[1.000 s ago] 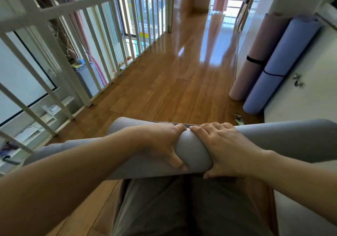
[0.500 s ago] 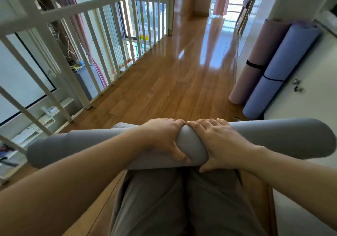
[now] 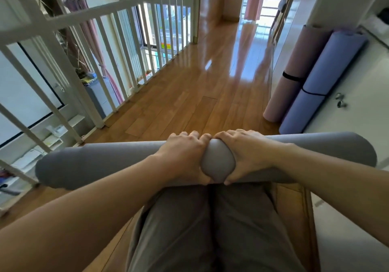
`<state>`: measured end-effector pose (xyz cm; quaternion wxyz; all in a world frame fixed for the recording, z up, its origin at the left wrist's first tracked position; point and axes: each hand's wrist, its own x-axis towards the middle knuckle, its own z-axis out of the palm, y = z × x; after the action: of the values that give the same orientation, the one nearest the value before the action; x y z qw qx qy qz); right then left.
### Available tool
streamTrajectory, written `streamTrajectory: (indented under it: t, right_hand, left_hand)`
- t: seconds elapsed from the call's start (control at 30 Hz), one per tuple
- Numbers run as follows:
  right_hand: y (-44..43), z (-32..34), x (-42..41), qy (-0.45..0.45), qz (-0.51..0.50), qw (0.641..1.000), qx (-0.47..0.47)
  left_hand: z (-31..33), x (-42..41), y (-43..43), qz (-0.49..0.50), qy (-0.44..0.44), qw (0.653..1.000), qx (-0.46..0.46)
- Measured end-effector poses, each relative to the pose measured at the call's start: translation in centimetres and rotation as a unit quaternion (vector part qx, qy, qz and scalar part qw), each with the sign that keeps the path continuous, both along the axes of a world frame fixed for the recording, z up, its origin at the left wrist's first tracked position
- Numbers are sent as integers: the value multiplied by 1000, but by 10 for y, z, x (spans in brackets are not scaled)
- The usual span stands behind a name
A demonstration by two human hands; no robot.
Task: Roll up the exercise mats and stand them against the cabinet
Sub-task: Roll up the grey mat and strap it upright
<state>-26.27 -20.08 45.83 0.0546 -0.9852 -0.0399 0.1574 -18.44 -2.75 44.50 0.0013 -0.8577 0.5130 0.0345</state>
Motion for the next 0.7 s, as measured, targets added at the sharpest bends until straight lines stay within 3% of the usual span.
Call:
streamTrajectory:
  t: [0.27,0.53,0.7]
  right_hand:
    - [11,57,-2,54,55,997,19]
    - [34,13,-49,61,28,997,28]
    - [40,6,-65,-15,40,999,-21]
  left_hand:
    - [52,-10,14,-10,43,998,35]
    - [5,-46,28,-34,73,995,57]
    - [12,-20,19,6,229,967,111]
